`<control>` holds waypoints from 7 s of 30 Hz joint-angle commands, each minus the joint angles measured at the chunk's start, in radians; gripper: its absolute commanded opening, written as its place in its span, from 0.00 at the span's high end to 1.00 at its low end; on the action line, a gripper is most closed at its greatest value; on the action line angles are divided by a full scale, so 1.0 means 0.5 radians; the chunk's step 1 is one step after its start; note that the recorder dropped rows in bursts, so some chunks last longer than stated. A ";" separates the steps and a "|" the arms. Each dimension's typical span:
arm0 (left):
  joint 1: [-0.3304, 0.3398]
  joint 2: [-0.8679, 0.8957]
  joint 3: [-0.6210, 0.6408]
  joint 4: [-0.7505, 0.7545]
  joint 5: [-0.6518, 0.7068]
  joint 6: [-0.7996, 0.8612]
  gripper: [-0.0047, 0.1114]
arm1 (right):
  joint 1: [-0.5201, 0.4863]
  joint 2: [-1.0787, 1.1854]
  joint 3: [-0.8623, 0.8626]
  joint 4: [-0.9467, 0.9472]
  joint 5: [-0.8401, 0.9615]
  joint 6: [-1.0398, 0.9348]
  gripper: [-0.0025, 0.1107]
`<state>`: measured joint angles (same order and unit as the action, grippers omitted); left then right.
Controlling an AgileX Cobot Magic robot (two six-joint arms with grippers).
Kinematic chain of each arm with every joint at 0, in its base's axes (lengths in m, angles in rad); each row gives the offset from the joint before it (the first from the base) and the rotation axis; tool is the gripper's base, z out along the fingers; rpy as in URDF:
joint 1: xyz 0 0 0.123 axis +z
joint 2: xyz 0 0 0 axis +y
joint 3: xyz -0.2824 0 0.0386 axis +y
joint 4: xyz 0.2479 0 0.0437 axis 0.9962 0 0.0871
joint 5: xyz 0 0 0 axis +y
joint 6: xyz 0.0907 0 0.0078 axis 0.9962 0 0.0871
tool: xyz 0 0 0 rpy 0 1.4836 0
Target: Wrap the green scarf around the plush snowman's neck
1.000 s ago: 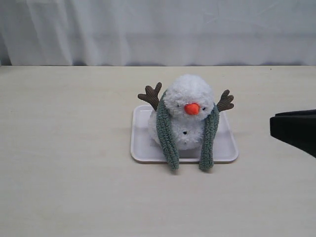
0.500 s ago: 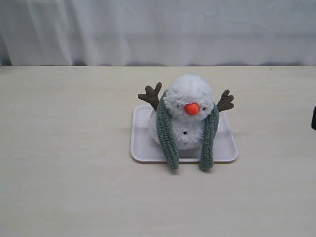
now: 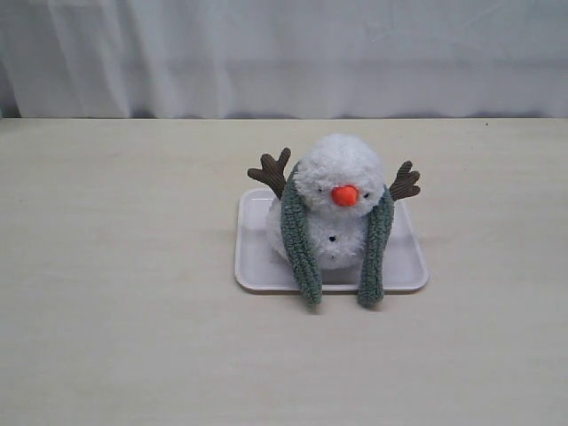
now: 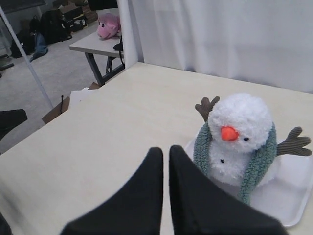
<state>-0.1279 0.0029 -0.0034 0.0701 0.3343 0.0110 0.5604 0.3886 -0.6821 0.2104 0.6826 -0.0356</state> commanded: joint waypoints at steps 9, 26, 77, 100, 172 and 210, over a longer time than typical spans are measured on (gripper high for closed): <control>-0.002 -0.006 0.007 -0.005 -0.022 0.001 0.96 | -0.295 -0.370 0.152 -0.237 -0.003 -0.006 0.94; -0.002 -0.006 0.007 -0.005 -0.022 0.001 0.96 | -0.959 -0.715 0.176 -0.237 -0.006 -0.006 0.94; -0.002 -0.006 0.007 -0.002 -0.022 0.001 0.96 | -0.988 -0.777 0.176 -0.294 -0.002 -0.006 0.94; -0.002 -0.006 0.007 -0.002 -0.019 0.001 0.96 | -0.988 -0.777 0.455 -0.294 -1.585 -0.006 0.94; -0.002 -0.006 0.007 0.000 -0.022 0.001 0.96 | -0.988 -0.777 1.364 -0.502 -0.668 -0.006 0.94; -0.002 -0.006 0.007 -0.006 -0.026 0.001 0.96 | -0.988 -0.777 1.364 -0.502 -0.668 -0.006 0.94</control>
<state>-0.1279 0.0029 -0.0034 0.0701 0.3343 0.0110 0.0730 0.0046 -0.0025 -0.0464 0.3485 -0.0356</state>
